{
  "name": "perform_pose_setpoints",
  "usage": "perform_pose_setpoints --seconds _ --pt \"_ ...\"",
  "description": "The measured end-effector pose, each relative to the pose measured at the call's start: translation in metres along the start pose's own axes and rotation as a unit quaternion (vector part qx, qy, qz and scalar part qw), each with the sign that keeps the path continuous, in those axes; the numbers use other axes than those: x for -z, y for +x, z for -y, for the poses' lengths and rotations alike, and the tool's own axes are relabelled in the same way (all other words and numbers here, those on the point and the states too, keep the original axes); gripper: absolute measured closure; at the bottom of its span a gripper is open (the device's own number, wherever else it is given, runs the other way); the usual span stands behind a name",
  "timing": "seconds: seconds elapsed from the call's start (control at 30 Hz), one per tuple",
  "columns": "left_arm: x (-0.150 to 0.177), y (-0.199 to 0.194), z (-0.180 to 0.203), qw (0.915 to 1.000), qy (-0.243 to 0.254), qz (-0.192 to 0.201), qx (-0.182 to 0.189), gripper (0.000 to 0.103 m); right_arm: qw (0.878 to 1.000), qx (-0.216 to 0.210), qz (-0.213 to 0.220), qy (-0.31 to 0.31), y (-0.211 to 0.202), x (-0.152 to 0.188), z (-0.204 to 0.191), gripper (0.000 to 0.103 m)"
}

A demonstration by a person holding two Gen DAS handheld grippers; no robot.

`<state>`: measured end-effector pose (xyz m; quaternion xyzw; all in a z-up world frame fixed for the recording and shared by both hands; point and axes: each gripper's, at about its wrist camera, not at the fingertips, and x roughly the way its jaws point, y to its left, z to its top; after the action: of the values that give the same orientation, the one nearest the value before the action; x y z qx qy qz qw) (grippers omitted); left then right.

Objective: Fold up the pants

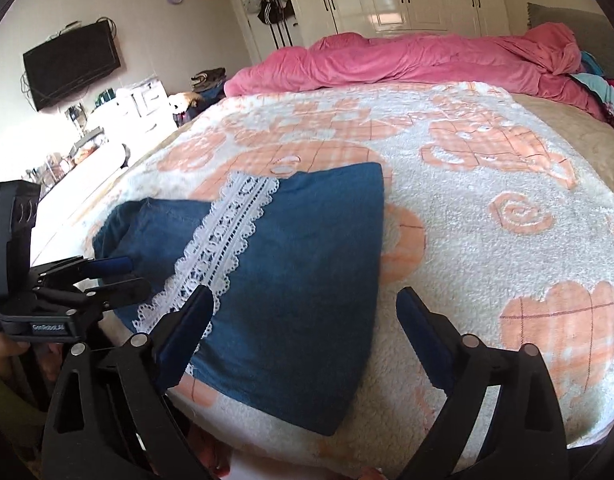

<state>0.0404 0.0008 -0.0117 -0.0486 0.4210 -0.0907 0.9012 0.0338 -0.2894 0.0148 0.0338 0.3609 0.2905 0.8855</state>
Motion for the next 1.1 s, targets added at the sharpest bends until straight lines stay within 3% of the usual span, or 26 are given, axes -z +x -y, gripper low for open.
perform_pose_setpoints --seconds 0.3,0.63,0.9,1.1 --pt "0.002 -0.017 -0.016 0.9997 -0.021 0.015 0.004 0.021 1.000 0.006 0.017 -0.010 0.000 -0.003 -0.008 0.010" --pt "0.007 -0.047 -0.055 0.9969 -0.071 0.034 -0.012 0.013 1.000 0.006 0.001 -0.025 0.009 -0.010 -0.020 0.010" --pt "0.016 -0.055 -0.097 0.9907 -0.129 0.026 -0.034 0.012 0.997 -0.016 -0.001 -0.070 0.011 -0.046 -0.047 0.010" --pt "0.022 -0.045 -0.111 0.9878 -0.154 0.008 -0.021 0.012 0.990 -0.058 -0.025 -0.124 0.033 -0.081 -0.088 0.010"
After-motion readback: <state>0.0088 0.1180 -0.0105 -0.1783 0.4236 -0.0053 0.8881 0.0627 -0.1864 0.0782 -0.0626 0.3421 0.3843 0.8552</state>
